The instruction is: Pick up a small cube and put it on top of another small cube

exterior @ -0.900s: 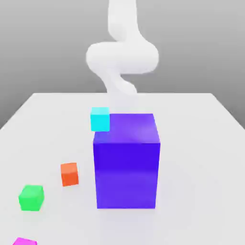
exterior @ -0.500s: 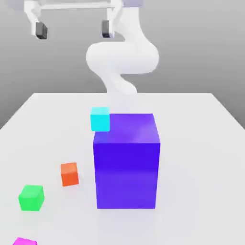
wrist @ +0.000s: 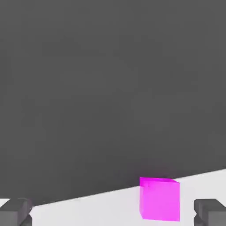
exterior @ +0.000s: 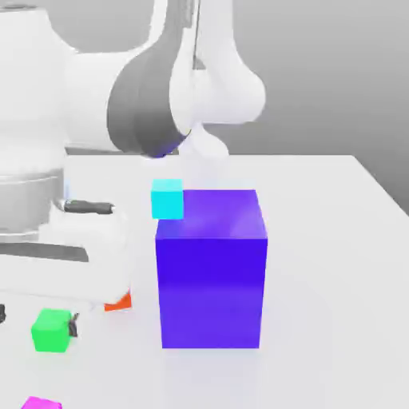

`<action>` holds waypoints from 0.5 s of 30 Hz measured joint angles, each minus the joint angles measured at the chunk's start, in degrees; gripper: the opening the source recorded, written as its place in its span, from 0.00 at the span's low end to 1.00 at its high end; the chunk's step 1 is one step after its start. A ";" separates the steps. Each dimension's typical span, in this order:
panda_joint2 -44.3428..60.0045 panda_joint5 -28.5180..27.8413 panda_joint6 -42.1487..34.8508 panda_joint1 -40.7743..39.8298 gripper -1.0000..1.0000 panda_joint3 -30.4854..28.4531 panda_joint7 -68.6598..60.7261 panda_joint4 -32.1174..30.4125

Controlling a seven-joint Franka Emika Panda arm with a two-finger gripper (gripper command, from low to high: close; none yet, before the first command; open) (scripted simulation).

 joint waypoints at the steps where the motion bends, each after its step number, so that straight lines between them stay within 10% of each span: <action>1: 2.08 0.30 0.43 -0.52 0.50 -0.10 -0.47 0.31; 8: 16.61 2.75 6.63 -4.12 0.50 1.21 -3.32 3.01; 9: 18.45 3.22 7.98 -4.53 0.00 1.70 -3.66 3.45; 15: 19.37 3.52 8.62 -4.73 0.00 1.95 -3.89 3.68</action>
